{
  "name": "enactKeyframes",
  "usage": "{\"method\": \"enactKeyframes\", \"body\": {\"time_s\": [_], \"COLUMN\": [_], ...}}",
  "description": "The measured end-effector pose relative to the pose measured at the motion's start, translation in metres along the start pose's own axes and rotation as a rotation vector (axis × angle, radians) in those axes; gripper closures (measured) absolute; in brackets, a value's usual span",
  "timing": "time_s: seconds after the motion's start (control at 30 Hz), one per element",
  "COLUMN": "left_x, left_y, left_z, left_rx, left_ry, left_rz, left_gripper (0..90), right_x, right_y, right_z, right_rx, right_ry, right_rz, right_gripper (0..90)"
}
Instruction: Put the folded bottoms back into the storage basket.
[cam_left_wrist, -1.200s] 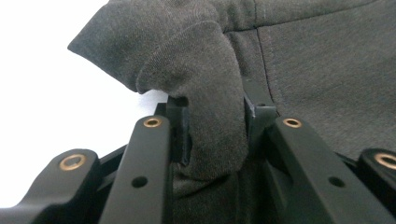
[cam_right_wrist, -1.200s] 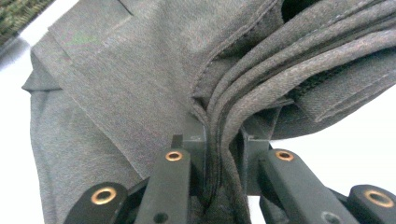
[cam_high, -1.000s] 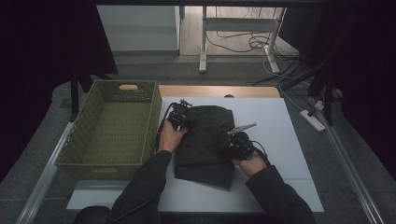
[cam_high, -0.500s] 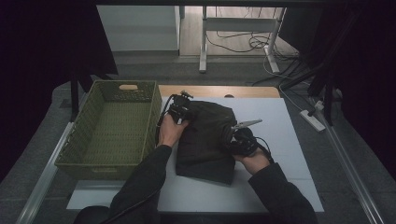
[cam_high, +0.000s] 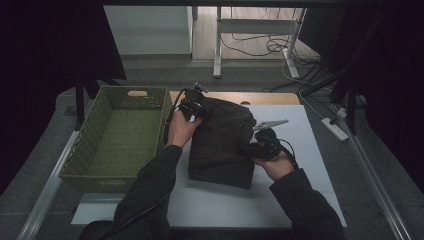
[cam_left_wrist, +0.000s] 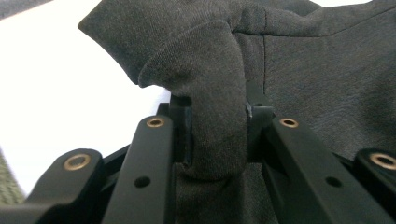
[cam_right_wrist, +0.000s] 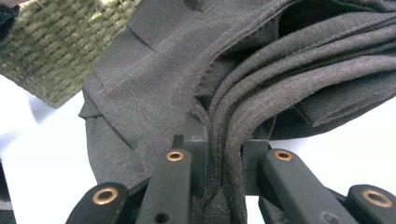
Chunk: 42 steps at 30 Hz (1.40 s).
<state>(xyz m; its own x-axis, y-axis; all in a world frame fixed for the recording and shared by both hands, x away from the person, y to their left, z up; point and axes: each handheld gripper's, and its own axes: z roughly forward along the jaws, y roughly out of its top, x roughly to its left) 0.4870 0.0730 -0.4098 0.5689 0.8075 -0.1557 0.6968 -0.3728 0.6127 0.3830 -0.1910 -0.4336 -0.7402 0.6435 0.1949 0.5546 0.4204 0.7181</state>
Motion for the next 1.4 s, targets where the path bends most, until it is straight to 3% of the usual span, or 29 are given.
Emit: {"method": "enactKeyframes", "body": {"time_s": [0.5,1.4], "left_x": [0.017,0.058], "left_y": [0.017,0.024], "left_z": [-0.045,-0.116], "left_rx": [-0.024,-0.086], "left_ry": [-0.001,0.015], "left_rz": [0.018,-0.016], "left_gripper": [71.6,71.7], "right_x": [0.013,0.039], "right_y": [0.032,0.092], "right_z": [-0.004,0.001], "right_rx": [-0.048,-0.101], "right_ry": [0.022,0.074], "right_rz": [-0.042,-0.113], "right_gripper": [78.6,78.6]}}
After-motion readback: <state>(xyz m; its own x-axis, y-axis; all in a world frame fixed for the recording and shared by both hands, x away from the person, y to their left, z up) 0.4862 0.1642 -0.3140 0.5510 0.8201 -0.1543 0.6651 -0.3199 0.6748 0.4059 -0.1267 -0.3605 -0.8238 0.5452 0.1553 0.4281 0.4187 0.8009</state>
